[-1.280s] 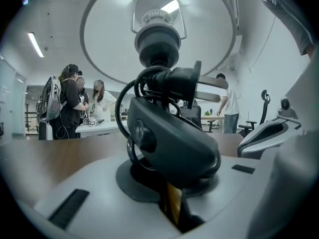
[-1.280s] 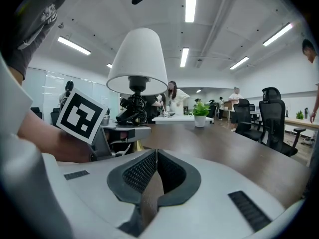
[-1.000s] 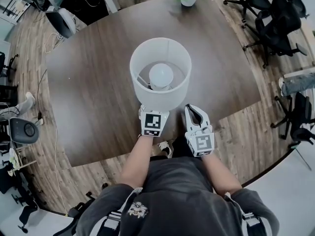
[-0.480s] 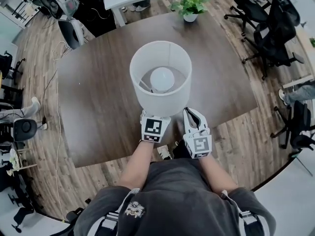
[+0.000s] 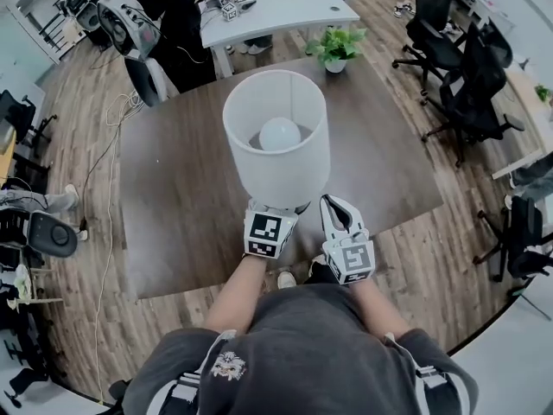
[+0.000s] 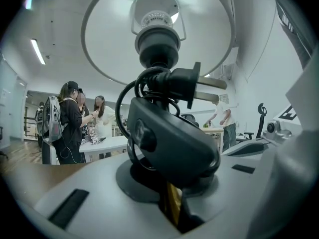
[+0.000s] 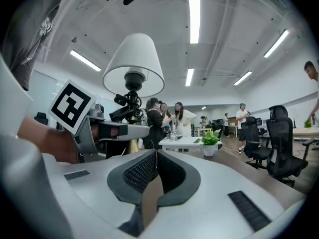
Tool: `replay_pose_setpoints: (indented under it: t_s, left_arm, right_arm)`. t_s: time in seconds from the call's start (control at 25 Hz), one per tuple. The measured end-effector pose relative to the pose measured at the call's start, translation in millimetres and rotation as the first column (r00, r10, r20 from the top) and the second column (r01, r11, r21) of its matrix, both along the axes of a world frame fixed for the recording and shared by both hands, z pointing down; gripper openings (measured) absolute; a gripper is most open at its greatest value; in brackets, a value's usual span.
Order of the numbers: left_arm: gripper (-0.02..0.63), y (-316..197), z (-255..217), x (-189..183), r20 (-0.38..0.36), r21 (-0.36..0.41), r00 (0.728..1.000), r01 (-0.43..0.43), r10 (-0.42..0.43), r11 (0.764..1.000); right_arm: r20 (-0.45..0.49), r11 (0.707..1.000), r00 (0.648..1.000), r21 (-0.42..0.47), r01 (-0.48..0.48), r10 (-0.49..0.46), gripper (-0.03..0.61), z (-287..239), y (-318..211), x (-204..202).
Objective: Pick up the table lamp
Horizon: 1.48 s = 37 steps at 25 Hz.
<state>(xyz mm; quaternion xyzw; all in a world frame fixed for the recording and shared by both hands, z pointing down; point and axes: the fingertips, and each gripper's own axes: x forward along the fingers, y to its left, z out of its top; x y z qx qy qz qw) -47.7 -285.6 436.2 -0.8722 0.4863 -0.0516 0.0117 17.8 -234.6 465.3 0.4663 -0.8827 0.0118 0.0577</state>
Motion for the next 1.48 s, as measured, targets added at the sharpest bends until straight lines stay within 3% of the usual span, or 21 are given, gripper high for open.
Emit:
replay_pose_setpoints:
  t_s: [0.44, 1.48]
  left_arm:
    - [0.055, 22, -46, -25, -0.001, 0.069, 0.999, 0.034, -0.034, 0.997]
    - [0.055, 31, -33, -15, 0.011, 0.050, 1.000, -0.007, 0.006, 0.999]
  right_arm:
    - [-0.020, 0.995, 1.000, 0.097, 0.010, -0.008, 0.025, -65, 1, -19]
    - [-0.042, 0.991, 0.999, 0.130, -0.018, 0.024, 0.023, -68, 1, -9]
